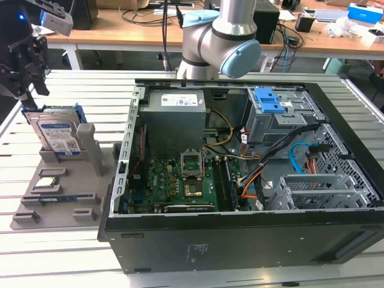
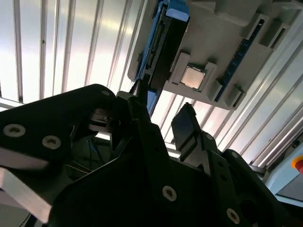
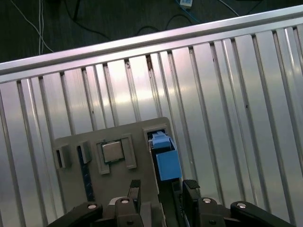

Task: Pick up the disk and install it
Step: 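Pick up the disk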

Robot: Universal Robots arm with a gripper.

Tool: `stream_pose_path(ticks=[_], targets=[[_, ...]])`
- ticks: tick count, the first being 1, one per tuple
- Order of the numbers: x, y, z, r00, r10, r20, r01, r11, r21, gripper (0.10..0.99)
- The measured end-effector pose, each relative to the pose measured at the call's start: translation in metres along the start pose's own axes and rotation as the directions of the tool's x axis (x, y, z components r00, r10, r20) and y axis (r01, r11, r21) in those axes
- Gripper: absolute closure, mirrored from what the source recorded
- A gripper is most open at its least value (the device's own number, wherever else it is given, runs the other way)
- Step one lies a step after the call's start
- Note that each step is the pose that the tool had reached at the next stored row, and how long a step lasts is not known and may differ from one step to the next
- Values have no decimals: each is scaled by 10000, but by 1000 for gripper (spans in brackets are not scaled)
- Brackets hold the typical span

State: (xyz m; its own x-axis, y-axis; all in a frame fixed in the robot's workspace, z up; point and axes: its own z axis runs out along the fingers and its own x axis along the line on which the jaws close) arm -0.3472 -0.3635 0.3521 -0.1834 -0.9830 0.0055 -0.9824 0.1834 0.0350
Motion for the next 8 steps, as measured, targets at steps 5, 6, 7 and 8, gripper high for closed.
stream_pose_path(ticks=[5, 6, 7, 8], targets=[[-5, -1, 51, 9957, -924, -30, 924, 9957, 3, 604], [-12, 1, 63, 9934, -1150, -31, 1150, 9934, 3, 604], [-27, 8, 79, 9917, -1288, -7, 1288, 9917, 3, 604], [-37, 13, 87, 9913, -1315, 5, 1315, 9913, 1, 604]])
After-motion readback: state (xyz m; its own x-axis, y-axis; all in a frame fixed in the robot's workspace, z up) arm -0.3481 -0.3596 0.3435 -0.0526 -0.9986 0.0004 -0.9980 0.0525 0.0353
